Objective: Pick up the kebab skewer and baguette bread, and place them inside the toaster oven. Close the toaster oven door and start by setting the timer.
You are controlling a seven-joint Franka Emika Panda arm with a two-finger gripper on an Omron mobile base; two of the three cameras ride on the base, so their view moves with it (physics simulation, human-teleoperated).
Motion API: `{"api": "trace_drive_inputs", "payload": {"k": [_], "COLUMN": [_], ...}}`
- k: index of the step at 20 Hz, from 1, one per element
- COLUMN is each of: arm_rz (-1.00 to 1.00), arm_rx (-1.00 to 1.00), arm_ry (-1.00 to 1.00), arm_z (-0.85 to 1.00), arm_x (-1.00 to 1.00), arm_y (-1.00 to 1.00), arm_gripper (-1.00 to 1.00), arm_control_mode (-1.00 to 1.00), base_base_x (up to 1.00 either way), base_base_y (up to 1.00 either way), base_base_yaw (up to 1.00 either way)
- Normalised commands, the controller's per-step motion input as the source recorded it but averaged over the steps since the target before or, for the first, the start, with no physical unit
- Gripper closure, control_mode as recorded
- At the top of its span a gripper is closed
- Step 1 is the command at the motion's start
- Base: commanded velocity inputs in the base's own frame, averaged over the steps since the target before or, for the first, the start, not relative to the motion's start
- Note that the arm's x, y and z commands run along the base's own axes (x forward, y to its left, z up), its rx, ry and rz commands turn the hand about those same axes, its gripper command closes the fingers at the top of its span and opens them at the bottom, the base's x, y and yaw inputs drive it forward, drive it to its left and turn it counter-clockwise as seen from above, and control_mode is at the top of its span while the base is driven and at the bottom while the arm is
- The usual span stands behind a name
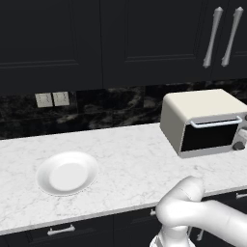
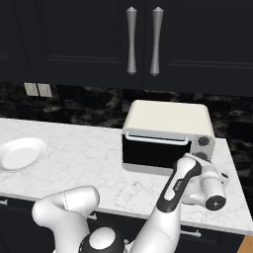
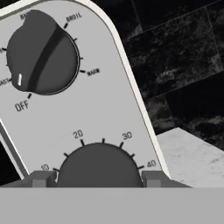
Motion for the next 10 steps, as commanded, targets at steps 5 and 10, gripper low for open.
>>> {"api": "trace_drive_inputs", "payload": {"k": [5, 10], "arm_rz": [-0.10, -0.11], "arm_rx": [0.22, 0.22], "arm_ry": [-0.05, -0.04], "arm_z": [-0.04, -0.01], "arm_x": [0.00, 0.00], "arm_y": [0.00, -0.01], "arm_gripper": [1.00, 1.00], "arm_control_mode": [-1.00, -1.00], "base_base_x": [0.00, 0.00], "base_base_y": [0.00, 0.00], "base_base_yaw": [0.00, 0.00]}}
